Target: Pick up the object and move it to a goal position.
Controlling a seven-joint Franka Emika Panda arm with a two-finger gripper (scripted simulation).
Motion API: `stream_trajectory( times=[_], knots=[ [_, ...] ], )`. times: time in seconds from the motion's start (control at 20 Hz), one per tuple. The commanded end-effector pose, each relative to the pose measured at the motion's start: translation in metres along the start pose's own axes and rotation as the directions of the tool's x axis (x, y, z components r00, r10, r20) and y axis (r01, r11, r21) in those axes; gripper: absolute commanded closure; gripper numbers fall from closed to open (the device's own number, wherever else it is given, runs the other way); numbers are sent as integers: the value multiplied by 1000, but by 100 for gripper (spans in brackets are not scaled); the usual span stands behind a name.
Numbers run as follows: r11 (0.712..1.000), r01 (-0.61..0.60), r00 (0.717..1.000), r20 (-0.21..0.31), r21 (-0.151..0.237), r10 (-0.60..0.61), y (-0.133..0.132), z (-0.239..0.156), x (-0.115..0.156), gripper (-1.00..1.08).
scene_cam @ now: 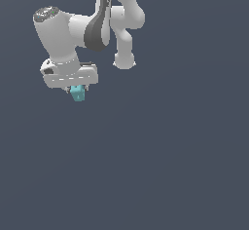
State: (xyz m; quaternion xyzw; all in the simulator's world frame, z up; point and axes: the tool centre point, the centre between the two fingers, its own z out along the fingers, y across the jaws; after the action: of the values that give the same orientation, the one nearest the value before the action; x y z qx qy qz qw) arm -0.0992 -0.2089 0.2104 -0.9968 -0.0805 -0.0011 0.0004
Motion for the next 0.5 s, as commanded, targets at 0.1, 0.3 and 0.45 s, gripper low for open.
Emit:
stream_trajectory(
  times=[0.1,0.3,0.45],
  knots=[
    [1000,1,1000,2,0,-1,20,-26,-4,108],
    [1000,2,1000,2,0,-2,32,-39,-5,108],
    [1000,2,1000,2,0,-2,36,-44,-5,108]
  ],
)
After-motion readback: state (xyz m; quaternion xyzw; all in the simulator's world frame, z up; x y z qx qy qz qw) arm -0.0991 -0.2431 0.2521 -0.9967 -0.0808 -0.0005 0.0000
